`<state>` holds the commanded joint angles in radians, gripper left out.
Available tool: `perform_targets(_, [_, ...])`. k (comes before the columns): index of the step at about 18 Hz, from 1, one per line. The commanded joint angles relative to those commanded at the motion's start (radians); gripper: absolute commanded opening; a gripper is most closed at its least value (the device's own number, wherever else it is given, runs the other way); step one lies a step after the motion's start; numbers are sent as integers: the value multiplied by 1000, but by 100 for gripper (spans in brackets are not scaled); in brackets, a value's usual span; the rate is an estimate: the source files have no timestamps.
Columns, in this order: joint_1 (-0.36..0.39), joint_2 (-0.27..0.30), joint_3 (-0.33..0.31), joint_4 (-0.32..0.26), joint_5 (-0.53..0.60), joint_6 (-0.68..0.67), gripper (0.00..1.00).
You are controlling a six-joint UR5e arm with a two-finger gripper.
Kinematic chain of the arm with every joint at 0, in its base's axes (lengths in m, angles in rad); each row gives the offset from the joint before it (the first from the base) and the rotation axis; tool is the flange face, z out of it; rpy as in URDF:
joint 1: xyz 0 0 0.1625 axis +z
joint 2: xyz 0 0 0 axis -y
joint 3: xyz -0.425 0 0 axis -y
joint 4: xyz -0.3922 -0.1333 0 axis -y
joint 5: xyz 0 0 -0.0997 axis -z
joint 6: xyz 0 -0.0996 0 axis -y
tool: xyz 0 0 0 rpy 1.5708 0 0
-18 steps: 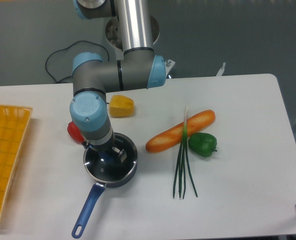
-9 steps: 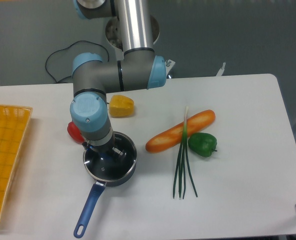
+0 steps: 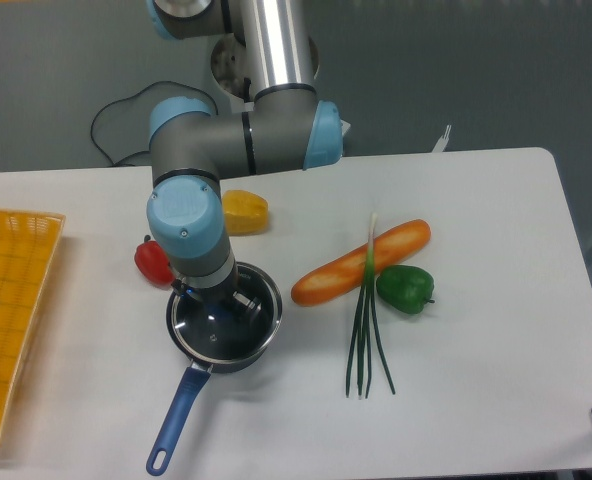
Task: Open the lid
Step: 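Lift the glass lid and carry it away from the saucepan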
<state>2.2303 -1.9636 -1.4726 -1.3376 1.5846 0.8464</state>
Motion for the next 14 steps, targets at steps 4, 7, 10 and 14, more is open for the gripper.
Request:
perform_targets(4, [41, 12, 0, 0, -2, 83, 48])
perform_targets(7, [77, 12, 2, 5, -3, 169, 48])
perform_targets(10, [120, 22, 0, 2, 2, 261, 48])
perform_targets(14, [147, 37, 3, 3, 2, 315, 48])
